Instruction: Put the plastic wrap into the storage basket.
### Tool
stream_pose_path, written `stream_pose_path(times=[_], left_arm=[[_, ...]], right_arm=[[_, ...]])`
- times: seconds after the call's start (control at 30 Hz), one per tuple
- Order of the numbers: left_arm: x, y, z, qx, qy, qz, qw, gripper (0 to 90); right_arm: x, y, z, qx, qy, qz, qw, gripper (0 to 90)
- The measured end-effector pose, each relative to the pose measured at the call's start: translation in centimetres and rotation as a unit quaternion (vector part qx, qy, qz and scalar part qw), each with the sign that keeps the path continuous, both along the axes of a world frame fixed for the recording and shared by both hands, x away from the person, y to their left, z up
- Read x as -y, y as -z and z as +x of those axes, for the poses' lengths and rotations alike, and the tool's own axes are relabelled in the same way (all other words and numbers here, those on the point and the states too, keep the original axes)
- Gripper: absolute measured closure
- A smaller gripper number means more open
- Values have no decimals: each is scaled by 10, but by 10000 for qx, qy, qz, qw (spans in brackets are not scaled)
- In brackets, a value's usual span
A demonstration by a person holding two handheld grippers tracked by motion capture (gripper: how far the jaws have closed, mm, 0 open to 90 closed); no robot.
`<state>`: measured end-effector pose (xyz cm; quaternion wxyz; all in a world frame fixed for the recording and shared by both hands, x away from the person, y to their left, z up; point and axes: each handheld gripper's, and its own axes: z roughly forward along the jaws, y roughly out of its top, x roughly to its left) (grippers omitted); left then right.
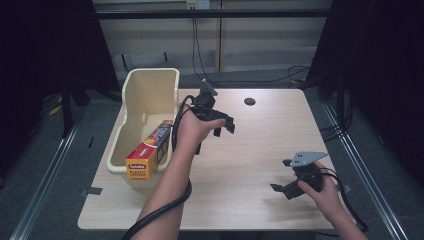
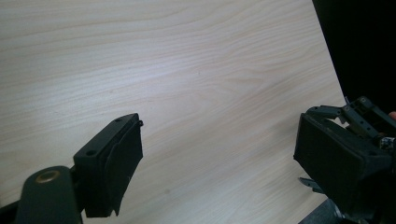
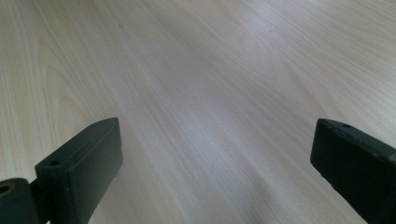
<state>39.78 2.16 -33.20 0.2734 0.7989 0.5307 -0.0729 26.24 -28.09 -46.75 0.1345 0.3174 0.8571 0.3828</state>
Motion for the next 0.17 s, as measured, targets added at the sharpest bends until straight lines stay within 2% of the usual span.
stream_pose_path(times=[0.07, 0.17], left_arm=[[3, 2, 0, -8, 1, -52, 10000, 148], [4, 4, -1, 35, 58, -22, 10000, 148]], right_arm=[[0, 0, 0, -16, -7, 9, 10000, 22], [1, 0, -1, 25, 31, -13, 10000, 22]])
